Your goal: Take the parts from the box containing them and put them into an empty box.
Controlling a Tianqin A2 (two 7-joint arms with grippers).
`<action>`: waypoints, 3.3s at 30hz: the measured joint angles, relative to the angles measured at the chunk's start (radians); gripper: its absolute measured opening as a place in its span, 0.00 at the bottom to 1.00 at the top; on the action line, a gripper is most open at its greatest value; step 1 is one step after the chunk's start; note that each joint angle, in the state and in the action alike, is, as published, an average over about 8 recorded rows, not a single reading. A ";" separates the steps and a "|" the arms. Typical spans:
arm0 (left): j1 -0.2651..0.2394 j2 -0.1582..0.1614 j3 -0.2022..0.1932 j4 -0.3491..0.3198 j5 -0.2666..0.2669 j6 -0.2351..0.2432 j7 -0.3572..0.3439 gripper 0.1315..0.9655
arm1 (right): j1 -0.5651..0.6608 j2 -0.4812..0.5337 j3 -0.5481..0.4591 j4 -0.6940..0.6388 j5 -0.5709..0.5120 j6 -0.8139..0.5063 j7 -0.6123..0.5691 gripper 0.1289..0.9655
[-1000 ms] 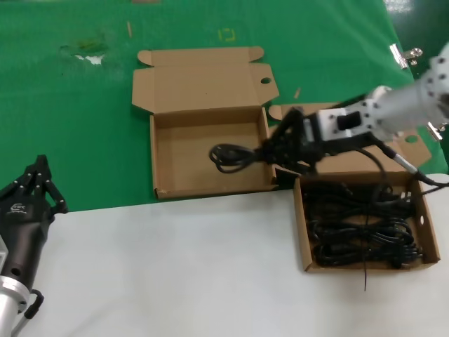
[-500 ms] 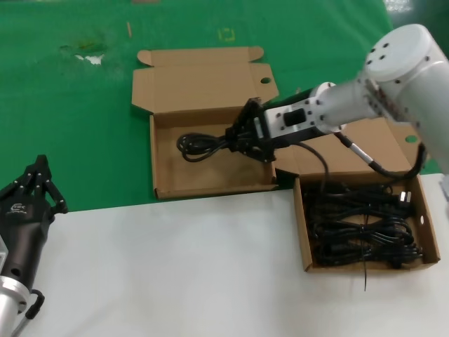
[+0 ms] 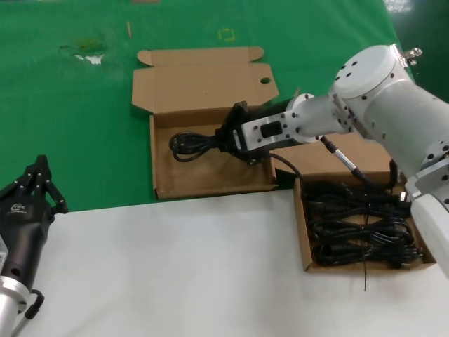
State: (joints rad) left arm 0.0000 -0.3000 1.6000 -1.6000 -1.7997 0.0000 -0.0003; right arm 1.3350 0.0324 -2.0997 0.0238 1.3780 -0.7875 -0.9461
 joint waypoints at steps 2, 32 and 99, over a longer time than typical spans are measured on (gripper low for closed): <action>0.000 0.000 0.000 0.000 0.000 0.000 0.000 0.01 | -0.003 -0.008 0.004 -0.004 -0.001 0.017 -0.006 0.06; 0.000 0.000 0.000 0.000 0.000 0.000 0.000 0.01 | -0.063 -0.032 -0.165 0.037 0.157 0.116 -0.054 0.19; 0.000 0.000 0.000 0.000 0.000 0.000 0.000 0.33 | -0.582 0.282 0.157 0.915 0.234 0.227 0.720 1.00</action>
State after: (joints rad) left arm 0.0000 -0.3000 1.6000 -1.6000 -1.7998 0.0000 -0.0002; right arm 0.7533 0.3144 -1.9427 0.9387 1.6117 -0.5605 -0.2263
